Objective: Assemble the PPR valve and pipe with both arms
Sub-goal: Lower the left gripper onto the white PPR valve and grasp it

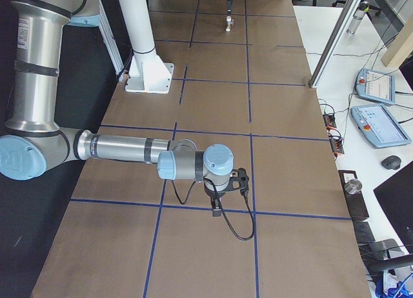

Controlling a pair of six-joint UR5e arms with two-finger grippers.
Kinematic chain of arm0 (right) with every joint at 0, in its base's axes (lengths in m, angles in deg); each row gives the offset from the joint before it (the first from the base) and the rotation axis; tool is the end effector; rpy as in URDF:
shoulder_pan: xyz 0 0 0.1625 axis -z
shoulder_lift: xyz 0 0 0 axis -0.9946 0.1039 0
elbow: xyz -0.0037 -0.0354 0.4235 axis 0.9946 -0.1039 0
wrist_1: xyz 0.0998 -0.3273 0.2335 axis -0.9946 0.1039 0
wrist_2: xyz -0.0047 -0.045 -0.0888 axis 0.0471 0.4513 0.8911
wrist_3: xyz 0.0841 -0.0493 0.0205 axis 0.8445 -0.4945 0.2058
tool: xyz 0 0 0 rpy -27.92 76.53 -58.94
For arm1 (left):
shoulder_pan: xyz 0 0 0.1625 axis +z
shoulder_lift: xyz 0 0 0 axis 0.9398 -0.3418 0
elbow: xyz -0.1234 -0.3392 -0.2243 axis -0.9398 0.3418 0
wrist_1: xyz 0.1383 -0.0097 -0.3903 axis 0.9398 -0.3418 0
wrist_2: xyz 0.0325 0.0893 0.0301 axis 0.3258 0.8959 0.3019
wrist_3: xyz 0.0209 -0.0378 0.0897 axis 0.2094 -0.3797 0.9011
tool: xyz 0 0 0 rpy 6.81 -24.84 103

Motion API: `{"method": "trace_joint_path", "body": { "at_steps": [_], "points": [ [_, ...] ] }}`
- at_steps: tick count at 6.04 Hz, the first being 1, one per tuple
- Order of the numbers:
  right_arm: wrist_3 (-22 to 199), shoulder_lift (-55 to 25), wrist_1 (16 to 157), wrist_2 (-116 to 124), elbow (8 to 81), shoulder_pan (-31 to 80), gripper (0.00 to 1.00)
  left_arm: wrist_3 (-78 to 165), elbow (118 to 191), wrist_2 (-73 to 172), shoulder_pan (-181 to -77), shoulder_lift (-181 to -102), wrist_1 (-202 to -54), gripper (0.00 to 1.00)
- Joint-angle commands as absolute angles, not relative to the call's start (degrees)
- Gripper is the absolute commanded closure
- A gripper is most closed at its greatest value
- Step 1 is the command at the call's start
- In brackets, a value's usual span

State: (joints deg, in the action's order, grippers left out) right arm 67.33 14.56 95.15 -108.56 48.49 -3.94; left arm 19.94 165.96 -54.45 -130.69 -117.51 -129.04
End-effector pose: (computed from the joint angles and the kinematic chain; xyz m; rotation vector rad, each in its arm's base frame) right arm 0.0472 -0.4236 0.6658 0.0480 -0.7942 -0.1228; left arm 0.1713 -0.4594 0.5419 0.1554 0.8244 0.0368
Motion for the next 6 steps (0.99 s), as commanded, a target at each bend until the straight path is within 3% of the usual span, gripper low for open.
{"method": "trace_joint_path", "body": {
  "at_steps": [1, 6],
  "points": [
    [67.3, 14.6, 95.2, -108.6, 48.5, -3.9, 0.00, 17.7, 165.2, -54.0, -128.1, -118.0, -129.0, 0.00],
    [67.3, 14.6, 95.2, -108.6, 48.4, -3.9, 0.00, 17.7, 165.0, -53.9, -126.7, -119.0, -128.9, 0.00]
  ]
}}
